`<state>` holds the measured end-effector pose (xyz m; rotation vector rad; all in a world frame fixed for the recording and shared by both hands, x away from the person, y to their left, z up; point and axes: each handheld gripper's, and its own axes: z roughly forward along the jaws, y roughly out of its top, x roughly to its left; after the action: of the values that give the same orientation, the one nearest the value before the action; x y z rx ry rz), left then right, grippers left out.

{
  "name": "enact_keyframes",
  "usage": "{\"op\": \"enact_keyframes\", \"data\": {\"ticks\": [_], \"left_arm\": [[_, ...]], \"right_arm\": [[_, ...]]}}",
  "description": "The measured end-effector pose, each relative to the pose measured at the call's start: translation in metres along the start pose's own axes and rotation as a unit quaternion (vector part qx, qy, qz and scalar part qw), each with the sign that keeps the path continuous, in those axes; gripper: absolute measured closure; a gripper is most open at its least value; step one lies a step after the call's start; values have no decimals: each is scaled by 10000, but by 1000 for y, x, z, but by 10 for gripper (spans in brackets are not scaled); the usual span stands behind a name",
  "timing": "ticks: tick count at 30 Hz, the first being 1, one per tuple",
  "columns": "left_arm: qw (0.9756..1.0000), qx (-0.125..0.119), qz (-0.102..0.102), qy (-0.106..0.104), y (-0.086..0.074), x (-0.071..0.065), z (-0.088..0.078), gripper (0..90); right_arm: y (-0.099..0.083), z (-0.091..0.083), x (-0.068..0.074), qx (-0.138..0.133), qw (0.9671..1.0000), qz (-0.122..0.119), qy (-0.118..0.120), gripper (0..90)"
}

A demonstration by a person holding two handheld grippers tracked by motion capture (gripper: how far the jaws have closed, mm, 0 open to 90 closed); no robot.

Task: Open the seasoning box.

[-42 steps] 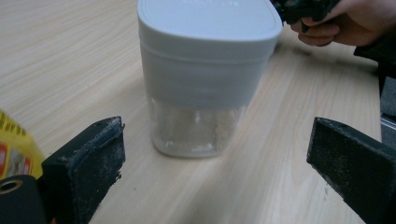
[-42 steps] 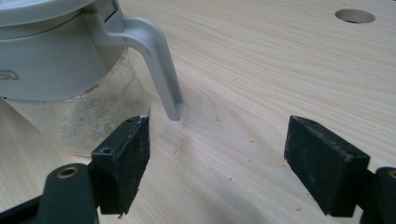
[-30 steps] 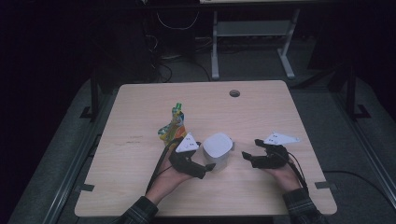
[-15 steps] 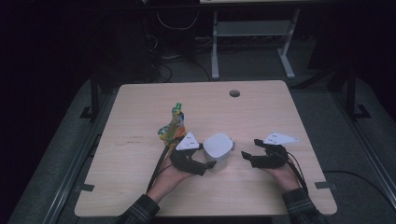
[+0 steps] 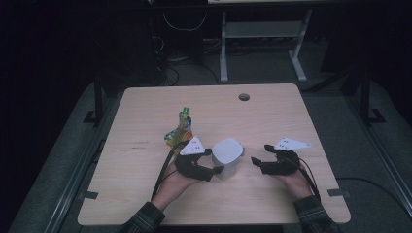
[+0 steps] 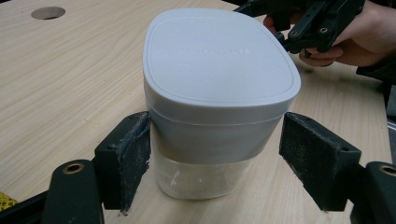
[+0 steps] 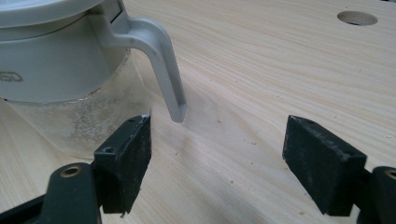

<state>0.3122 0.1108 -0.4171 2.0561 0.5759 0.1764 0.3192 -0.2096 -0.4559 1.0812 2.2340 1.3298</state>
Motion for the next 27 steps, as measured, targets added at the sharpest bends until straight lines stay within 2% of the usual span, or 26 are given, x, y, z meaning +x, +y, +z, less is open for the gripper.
{"op": "enact_keyframes", "data": {"ticks": [13,27], "left_arm": [[10000,13,-29,27,0,-3,13,188],[10000,-36,-49,34,4,-4,12,180]], "right_arm": [[0,0,0,2,10000,32,-5,234],[0,0,0,9,10000,45,13,234]]}}
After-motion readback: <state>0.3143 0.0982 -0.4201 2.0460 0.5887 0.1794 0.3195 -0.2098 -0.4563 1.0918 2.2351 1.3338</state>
